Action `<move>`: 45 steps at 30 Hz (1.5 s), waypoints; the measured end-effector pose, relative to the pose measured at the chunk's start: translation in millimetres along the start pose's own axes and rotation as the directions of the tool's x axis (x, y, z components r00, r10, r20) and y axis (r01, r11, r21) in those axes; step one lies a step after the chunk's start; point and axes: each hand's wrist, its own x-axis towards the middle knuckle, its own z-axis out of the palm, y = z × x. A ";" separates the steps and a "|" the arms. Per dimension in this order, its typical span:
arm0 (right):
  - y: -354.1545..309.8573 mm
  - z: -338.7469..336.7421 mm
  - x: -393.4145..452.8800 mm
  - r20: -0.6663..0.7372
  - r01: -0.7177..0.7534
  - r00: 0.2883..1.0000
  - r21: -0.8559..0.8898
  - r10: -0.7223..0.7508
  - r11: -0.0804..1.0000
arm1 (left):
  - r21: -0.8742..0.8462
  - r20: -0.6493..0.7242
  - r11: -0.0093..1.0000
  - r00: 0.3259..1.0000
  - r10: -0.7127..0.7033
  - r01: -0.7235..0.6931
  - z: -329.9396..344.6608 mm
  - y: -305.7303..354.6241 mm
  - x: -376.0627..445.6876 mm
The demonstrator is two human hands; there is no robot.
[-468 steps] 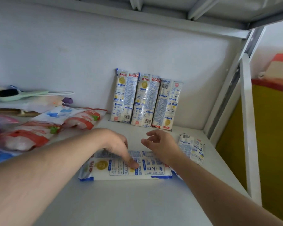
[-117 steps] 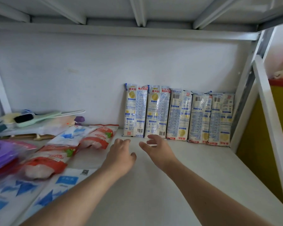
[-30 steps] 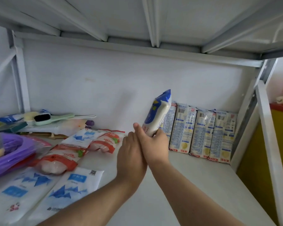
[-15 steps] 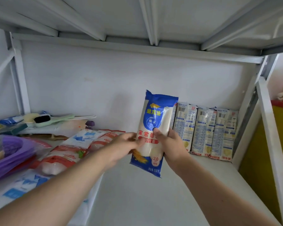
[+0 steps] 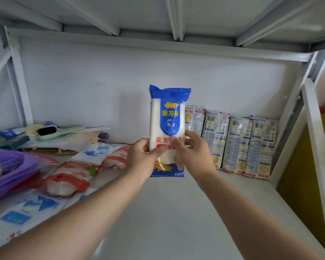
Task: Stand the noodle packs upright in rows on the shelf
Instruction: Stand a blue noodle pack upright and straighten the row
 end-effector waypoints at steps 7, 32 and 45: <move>15.6 -1.5 1.8 0.031 -0.103 0.994 0.072 0.101 0.992 | 0.083 0.030 0.994 0.997 -0.074 0.071 -12.5 -10.6 2.7; 97.9 58.7 101.9 -0.138 -0.141 0.980 0.034 0.144 0.989 | 0.415 -0.101 0.906 0.994 -0.046 0.084 12.6 -79.6 106.9; 131.6 86.7 157.1 -0.259 -0.103 0.962 -0.037 0.090 0.994 | 0.463 -0.134 0.885 0.991 0.026 0.040 22.9 -99.9 156.4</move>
